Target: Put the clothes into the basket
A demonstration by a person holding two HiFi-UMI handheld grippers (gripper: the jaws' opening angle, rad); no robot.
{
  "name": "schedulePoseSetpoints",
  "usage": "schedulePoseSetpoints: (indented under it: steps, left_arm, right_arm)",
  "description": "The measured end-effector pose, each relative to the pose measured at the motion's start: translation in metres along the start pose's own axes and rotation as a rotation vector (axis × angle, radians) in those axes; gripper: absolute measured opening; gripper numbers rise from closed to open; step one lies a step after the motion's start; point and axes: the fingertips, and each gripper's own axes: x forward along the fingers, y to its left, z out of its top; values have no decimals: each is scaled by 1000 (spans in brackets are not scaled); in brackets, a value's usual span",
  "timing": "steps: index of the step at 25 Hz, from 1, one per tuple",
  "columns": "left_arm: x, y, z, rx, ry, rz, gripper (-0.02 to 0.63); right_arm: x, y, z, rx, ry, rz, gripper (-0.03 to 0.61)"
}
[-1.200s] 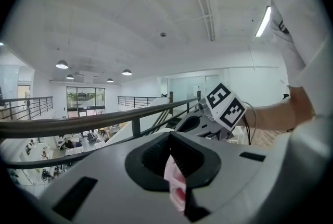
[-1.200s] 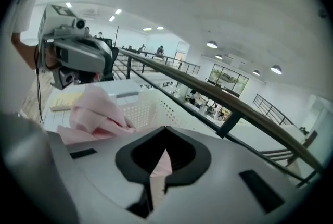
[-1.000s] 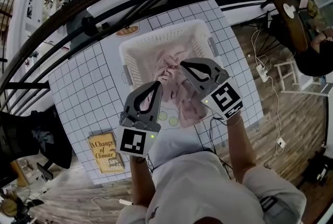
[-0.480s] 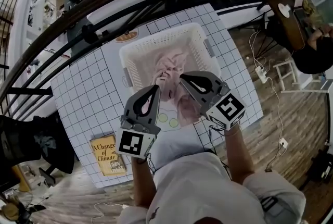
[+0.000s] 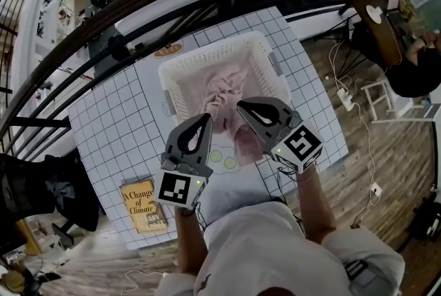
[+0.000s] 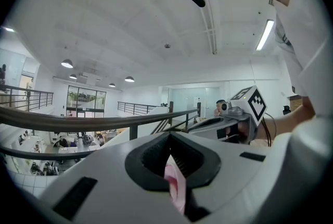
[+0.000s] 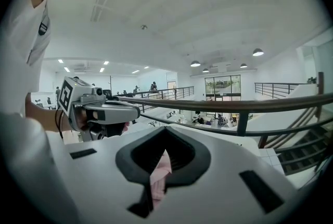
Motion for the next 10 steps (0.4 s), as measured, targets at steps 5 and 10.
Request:
schedulePoseSetpoints:
  steps: [5,10]
  left_arm:
    - [-1,-1,0,5,-1,-1,3]
    - [-1,-2,0,5,0,-2,3]
  right_arm:
    - [-1,1,-1,-4,5,-1,15]
    - [-1,1,0,-8,8,-2,15]
